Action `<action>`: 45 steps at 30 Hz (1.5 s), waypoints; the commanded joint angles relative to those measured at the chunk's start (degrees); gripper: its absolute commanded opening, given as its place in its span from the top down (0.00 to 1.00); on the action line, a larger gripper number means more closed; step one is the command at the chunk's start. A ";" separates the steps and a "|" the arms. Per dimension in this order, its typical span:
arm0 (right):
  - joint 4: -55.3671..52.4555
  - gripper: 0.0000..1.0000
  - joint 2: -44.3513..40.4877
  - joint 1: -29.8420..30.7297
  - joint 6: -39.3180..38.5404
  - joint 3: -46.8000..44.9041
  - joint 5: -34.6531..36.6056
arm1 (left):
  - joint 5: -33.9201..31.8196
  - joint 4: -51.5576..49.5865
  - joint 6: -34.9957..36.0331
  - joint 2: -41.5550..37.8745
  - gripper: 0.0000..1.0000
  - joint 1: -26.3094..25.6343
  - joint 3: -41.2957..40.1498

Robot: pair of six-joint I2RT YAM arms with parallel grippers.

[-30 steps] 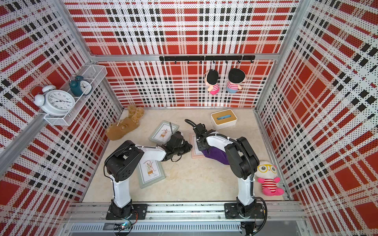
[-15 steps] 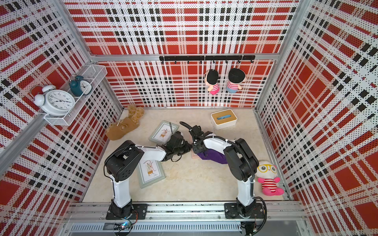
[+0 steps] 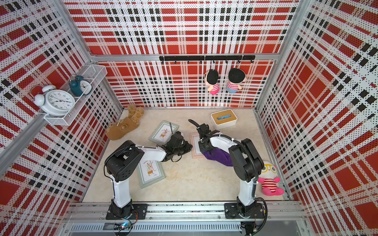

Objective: Wipe the picture frame with a cloth
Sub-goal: Wipe the dirt from the picture frame, then move the picture frame to the center of the board.

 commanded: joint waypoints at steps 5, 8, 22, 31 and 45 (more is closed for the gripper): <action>-2.31 1.00 1.38 -5.01 -0.13 -0.87 1.48 | -1.85 -9.04 0.24 2.19 0.83 0.15 -2.57; -3.52 1.00 -2.57 -9.10 0.22 -0.89 6.09 | -2.06 -9.26 0.38 1.99 0.83 0.20 -2.49; 0.26 1.00 -10.96 -9.26 3.30 -0.39 10.27 | -0.70 -9.25 1.74 1.50 0.82 0.31 -0.86; 2.69 1.00 -17.25 -5.45 1.62 6.16 3.15 | 1.36 -11.42 5.17 -5.97 0.48 2.71 3.92; 16.54 1.00 -5.00 2.44 9.01 14.26 -18.52 | -6.06 -16.86 8.20 -28.44 0.04 19.71 -6.33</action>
